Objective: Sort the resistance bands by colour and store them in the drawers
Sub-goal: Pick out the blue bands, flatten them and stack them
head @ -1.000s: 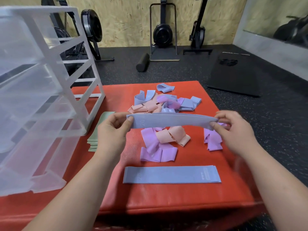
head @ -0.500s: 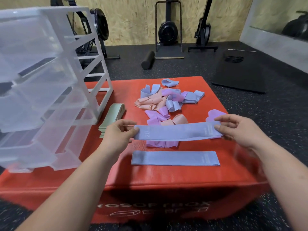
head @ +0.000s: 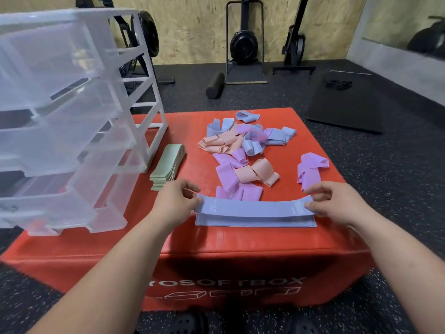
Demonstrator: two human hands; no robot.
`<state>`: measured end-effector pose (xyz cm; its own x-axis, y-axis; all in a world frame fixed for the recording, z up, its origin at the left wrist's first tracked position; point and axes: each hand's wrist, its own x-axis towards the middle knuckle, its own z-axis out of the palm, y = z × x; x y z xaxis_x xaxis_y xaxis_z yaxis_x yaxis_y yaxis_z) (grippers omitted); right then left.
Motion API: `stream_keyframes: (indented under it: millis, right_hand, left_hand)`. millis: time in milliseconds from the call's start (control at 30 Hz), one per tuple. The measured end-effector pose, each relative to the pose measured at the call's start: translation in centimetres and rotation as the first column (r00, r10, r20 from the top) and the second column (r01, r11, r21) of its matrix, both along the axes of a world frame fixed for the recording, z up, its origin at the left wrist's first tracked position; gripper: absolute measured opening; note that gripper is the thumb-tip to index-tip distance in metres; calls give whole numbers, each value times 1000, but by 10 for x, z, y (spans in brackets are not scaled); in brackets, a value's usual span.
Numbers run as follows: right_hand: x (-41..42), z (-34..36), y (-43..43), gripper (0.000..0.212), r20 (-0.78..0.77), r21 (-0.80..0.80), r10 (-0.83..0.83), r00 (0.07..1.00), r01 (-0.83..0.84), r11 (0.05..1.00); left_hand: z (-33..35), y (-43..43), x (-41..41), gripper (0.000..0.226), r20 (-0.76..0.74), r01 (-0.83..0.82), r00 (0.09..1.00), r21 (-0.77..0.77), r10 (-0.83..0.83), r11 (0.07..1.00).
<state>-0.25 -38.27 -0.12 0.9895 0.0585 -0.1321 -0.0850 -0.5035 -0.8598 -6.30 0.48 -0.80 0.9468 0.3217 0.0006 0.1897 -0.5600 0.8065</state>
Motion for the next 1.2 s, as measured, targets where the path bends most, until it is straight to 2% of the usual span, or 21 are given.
stream_keyframes:
  millis: [167, 333, 400, 633, 800, 1067, 1200]
  right_hand:
    - [-2, -3, 1, 32, 24, -103, 1, 1000, 2, 995]
    - [-3, -3, 2, 33, 65, -351, 77, 995, -49, 935]
    - [-3, -2, 1, 34, 59, -401, 94, 994, -63, 914]
    - [5, -8, -10, 26, 9, -334, 102, 995, -93, 938]
    - [10, -15, -17, 28, -9, -288, 112, 994, -110, 951]
    - [12, -23, -21, 30, -18, -197, 104, 994, -106, 975]
    - [11, -24, -16, 30, -16, -259, 122, 992, -122, 958]
  left_hand:
    - [-4, -1, -1, 16, -57, 25, 998, 59, -22, 998]
    - [-5, -3, -1, 20, -124, 113, 988, 214, -88, 970]
    - [-5, -2, -2, 20, -134, 121, 987, 250, -89, 961]
    - [-5, -3, -1, 16, -97, 148, 987, 292, -125, 945]
    - [-7, -5, -2, 22, -140, 189, 979, 324, -151, 927]
    - [-6, -4, -1, 24, -121, 112, 989, 265, -82, 958]
    - [-10, -3, -1, 23, -125, 129, 988, 310, -94, 942]
